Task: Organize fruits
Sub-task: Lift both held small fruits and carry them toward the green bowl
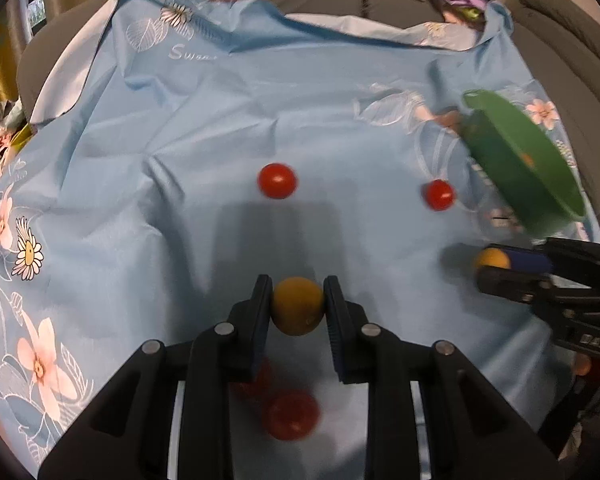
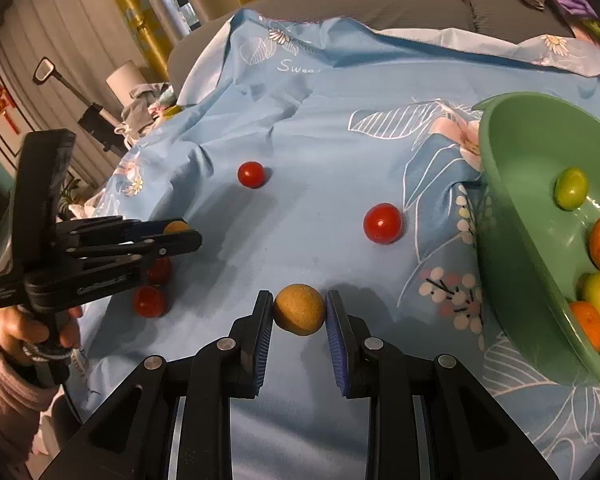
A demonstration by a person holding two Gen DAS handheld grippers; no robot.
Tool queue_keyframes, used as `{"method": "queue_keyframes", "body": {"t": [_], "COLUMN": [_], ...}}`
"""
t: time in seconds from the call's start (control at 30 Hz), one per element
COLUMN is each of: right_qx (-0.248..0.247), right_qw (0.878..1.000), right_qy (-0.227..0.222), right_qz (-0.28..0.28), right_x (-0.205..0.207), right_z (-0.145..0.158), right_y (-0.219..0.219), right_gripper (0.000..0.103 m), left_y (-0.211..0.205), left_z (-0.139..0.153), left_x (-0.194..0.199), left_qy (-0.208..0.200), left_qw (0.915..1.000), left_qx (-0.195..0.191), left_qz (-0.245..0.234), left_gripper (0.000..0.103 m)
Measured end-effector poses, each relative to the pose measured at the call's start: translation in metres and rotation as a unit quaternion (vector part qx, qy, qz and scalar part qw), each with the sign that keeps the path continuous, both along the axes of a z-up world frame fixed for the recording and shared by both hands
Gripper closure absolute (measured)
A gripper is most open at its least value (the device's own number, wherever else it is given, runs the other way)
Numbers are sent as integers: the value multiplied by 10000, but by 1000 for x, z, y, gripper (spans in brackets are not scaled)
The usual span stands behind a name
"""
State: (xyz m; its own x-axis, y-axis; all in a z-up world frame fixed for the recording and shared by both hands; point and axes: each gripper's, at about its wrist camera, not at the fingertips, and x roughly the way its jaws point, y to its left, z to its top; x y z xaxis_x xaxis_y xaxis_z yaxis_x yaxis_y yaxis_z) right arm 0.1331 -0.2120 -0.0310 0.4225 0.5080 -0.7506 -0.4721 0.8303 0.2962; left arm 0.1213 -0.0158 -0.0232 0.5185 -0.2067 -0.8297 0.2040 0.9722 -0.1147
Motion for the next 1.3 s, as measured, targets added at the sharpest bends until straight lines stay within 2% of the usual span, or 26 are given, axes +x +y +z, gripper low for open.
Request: {"method": "queue_keyframes", "body": {"t": [0.2, 0.57, 1.3], "right_qx": [96, 215, 507], "right_qw": [9999, 9992, 9958], "right_qy": [-117, -304, -735], "right_qz": [-43, -113, -222], "right_x": [-11, -38, -72], "right_z": [9, 24, 54], "right_y": [-7, -24, -52], "right_gripper": [75, 75, 75], "left_y": [-10, -24, -48], "left_z": [19, 32, 70], "left_x": [-25, -60, -89], "left_qy": [-83, -88, -412], "left_qw": [9998, 9993, 9985], "left_qx": [-155, -361, -305], "left_qz": [-33, -14, -178], "left_gripper": [77, 77, 77]}}
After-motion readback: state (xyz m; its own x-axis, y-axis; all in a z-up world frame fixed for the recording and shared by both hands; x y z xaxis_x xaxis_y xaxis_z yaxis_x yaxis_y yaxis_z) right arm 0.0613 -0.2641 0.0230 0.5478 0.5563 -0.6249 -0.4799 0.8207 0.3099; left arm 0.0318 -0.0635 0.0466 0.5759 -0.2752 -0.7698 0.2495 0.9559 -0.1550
